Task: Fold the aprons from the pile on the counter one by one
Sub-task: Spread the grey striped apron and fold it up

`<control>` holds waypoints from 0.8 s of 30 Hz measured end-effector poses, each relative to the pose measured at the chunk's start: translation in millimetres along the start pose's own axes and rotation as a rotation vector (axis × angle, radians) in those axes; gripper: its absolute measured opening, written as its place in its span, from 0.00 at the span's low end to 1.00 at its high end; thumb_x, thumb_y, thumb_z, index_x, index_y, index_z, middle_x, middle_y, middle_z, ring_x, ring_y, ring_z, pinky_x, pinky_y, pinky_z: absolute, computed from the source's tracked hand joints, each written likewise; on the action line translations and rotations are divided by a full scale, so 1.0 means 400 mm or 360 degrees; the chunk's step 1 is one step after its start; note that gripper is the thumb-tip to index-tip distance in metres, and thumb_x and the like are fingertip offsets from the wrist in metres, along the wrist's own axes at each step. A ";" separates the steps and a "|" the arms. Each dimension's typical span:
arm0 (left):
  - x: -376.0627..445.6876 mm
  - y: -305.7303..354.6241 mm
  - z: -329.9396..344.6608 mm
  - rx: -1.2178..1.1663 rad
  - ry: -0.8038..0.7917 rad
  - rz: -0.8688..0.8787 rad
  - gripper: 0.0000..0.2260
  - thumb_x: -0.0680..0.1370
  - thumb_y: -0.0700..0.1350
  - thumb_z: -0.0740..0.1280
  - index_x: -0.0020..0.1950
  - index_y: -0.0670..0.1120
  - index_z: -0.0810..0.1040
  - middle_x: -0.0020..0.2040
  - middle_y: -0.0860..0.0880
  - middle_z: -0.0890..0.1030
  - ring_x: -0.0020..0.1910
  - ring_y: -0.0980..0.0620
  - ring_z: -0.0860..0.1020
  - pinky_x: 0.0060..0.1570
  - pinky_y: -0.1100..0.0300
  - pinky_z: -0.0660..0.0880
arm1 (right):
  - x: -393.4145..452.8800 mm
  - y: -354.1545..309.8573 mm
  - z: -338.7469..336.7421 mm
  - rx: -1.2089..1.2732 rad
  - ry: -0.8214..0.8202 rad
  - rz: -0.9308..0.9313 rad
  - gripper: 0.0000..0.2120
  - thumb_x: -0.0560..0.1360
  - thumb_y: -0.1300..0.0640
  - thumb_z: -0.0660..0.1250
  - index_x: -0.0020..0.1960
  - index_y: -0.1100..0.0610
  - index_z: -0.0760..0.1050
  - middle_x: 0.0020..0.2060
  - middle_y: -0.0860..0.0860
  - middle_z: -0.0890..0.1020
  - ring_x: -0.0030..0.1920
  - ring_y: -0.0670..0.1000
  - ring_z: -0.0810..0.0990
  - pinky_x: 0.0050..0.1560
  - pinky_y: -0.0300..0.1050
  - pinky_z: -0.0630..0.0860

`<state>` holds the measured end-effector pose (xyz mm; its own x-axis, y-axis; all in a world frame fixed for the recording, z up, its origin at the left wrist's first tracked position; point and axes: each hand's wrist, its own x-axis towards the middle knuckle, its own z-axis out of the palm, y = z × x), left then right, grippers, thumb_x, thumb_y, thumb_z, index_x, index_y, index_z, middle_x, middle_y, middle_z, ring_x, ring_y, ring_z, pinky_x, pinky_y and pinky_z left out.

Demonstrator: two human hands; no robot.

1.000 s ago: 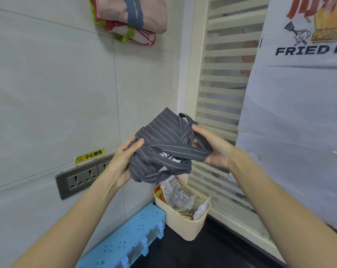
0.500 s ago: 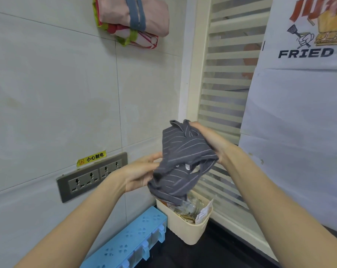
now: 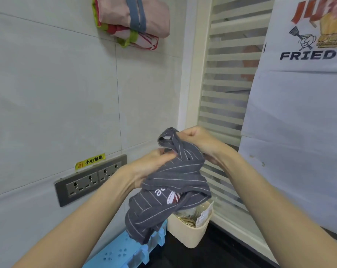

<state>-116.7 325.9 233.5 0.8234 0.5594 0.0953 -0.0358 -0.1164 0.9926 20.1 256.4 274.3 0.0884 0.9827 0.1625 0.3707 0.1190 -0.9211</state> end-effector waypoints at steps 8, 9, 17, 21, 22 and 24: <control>-0.043 0.011 0.002 0.0646 -0.0519 -0.0149 0.06 0.78 0.40 0.65 0.50 0.51 0.76 0.48 0.53 0.80 0.45 0.59 0.79 0.48 0.68 0.77 | 0.003 0.047 0.023 -0.0150 -0.0246 0.0212 0.16 0.67 0.51 0.74 0.31 0.58 0.72 0.27 0.52 0.73 0.28 0.47 0.69 0.33 0.39 0.66; -0.035 0.001 0.002 0.0646 -0.0480 -0.0053 0.07 0.78 0.40 0.65 0.51 0.51 0.76 0.49 0.53 0.80 0.46 0.60 0.79 0.49 0.69 0.76 | 0.003 0.049 0.025 -0.0145 -0.0201 0.0233 0.15 0.68 0.50 0.74 0.34 0.60 0.75 0.29 0.53 0.75 0.30 0.47 0.72 0.35 0.40 0.68; -0.005 -0.041 0.012 0.0649 0.0187 0.0528 0.09 0.75 0.31 0.66 0.39 0.43 0.81 0.32 0.61 0.80 0.33 0.68 0.76 0.40 0.72 0.72 | 0.014 0.097 -0.009 0.0529 -0.0286 0.0743 0.15 0.69 0.45 0.68 0.39 0.58 0.78 0.30 0.52 0.78 0.27 0.46 0.75 0.29 0.37 0.76; 0.013 -0.040 0.012 0.0478 0.0550 0.0560 0.14 0.77 0.34 0.64 0.36 0.49 0.76 0.27 0.63 0.78 0.31 0.69 0.76 0.35 0.78 0.69 | 0.027 0.182 0.003 0.0964 -0.0170 0.0782 0.23 0.57 0.55 0.82 0.47 0.59 0.75 0.42 0.55 0.79 0.43 0.53 0.77 0.52 0.47 0.77; 0.016 -0.040 0.013 0.0463 0.0591 0.0554 0.12 0.77 0.34 0.64 0.38 0.50 0.74 0.31 0.62 0.78 0.33 0.68 0.76 0.36 0.78 0.69 | 0.021 0.186 0.014 0.1018 -0.0138 0.0782 0.19 0.61 0.59 0.80 0.46 0.59 0.74 0.41 0.55 0.78 0.41 0.52 0.77 0.49 0.46 0.78; 0.022 -0.044 0.012 0.0450 0.0667 0.0525 0.09 0.77 0.35 0.65 0.45 0.48 0.70 0.41 0.58 0.75 0.38 0.65 0.73 0.39 0.78 0.68 | 0.014 0.195 0.031 0.1148 -0.0001 0.0798 0.05 0.74 0.61 0.67 0.41 0.59 0.73 0.36 0.55 0.77 0.35 0.51 0.76 0.38 0.43 0.77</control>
<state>-106.0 329.1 216.6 0.4991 0.7258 0.4734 -0.0519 -0.5203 0.8524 37.9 272.9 198.8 0.0836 0.9433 -0.3212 -0.3865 -0.2664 -0.8830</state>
